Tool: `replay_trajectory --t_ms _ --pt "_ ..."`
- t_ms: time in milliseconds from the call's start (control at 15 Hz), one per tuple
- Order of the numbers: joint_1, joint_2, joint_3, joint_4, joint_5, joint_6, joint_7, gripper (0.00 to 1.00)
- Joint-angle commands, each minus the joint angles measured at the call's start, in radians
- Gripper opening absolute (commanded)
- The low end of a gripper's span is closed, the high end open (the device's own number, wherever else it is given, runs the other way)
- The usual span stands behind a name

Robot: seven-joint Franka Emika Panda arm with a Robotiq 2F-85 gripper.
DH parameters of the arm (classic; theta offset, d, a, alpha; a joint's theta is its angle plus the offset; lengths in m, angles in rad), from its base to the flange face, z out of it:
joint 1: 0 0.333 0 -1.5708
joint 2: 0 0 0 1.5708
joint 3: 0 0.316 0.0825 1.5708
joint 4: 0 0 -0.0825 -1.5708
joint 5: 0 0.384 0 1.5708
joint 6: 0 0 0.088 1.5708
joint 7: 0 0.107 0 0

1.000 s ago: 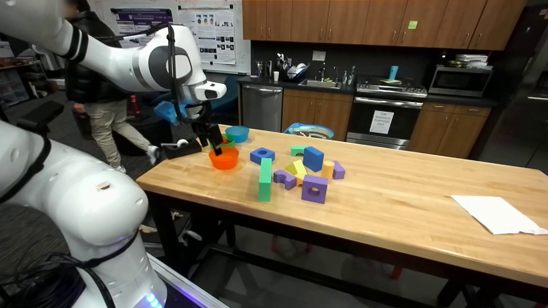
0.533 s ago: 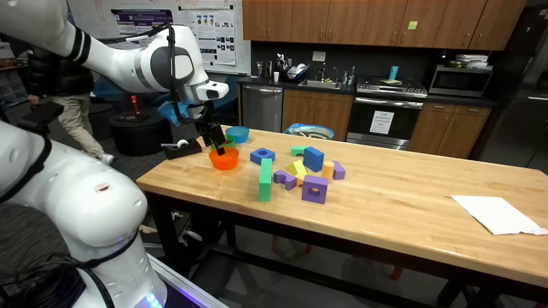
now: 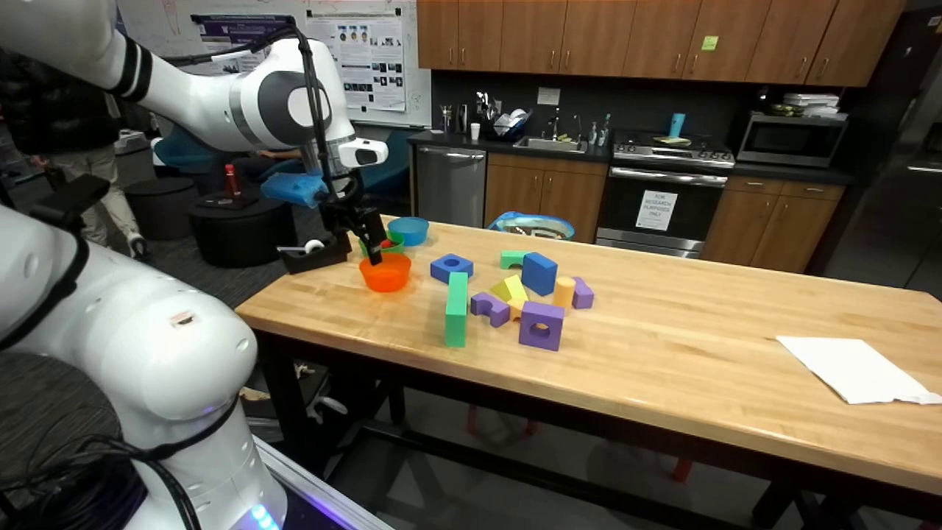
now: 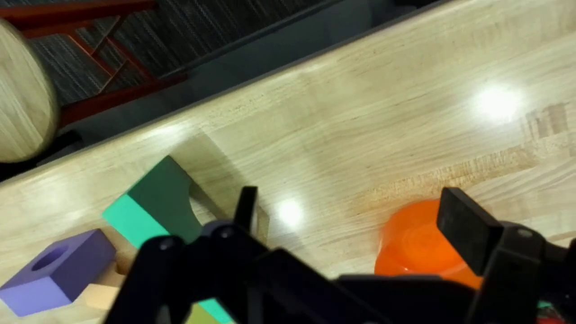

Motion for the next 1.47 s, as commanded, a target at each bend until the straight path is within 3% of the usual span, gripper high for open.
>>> replay_trajectory --t_ms 0,600,867,1400 --pt "0.023 0.058 -0.080 0.062 -0.049 -0.064 -0.170 1.00" --pt "0.009 0.212 -0.172 0.131 -0.055 0.053 -0.264 1.00" --pt "-0.023 0.271 -0.201 0.150 -0.110 0.086 -0.305 1.00" --pt "-0.037 0.291 -0.225 0.158 -0.113 0.079 -0.280 1.00"
